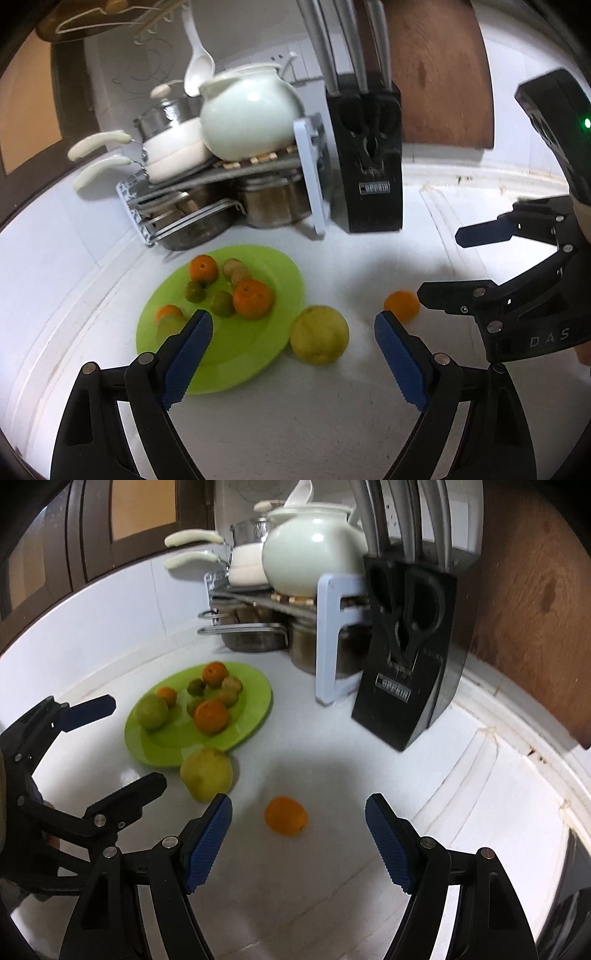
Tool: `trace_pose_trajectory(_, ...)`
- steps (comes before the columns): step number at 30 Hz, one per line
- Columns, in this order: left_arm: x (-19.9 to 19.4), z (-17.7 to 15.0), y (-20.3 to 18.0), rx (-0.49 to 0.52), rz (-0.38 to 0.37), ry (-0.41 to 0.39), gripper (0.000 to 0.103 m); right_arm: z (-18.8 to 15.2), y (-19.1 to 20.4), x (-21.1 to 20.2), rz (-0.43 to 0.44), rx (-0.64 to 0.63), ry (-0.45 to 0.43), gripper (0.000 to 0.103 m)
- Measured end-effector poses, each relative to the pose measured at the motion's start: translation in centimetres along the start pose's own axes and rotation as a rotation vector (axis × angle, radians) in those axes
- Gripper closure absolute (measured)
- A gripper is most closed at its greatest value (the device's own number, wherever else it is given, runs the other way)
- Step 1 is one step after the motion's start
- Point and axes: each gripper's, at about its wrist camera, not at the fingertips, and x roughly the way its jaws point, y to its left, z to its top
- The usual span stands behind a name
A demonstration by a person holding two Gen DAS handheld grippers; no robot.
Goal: Organize fruits
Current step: 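Move both tools toward the large yellow pear and small orange, then grasp the yellow pear with the left tool while the right tool grasps the small orange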
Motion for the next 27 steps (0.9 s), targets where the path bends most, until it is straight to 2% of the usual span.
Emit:
trace_pose_trajectory(8,2.2,-1.0,-0.7,0.044,-0.023,0.053,0.023,-1.1,0.1,2.2,0.012,-0.021,0.054,0.029)
trace_pose_trajectory(11,2.9,-1.2,-0.9,0.057,-0.033,0.071,0.03,-1.2,0.1,3.0,0.021,-0.032,0.072,0.035)
trace_pose_trajectory(18,4.3,-1.0,-1.0,0.057,-0.061,0.093,0.037,-1.5,0.2,4.4,0.06,-0.048,0.114,0.047)
trace_pose_trajectory(27,5.8,-0.6,-1.1,0.046,-0.09,0.123,0.045,-1.1,0.3,6.1,0.092,-0.041,0.13,0.055)
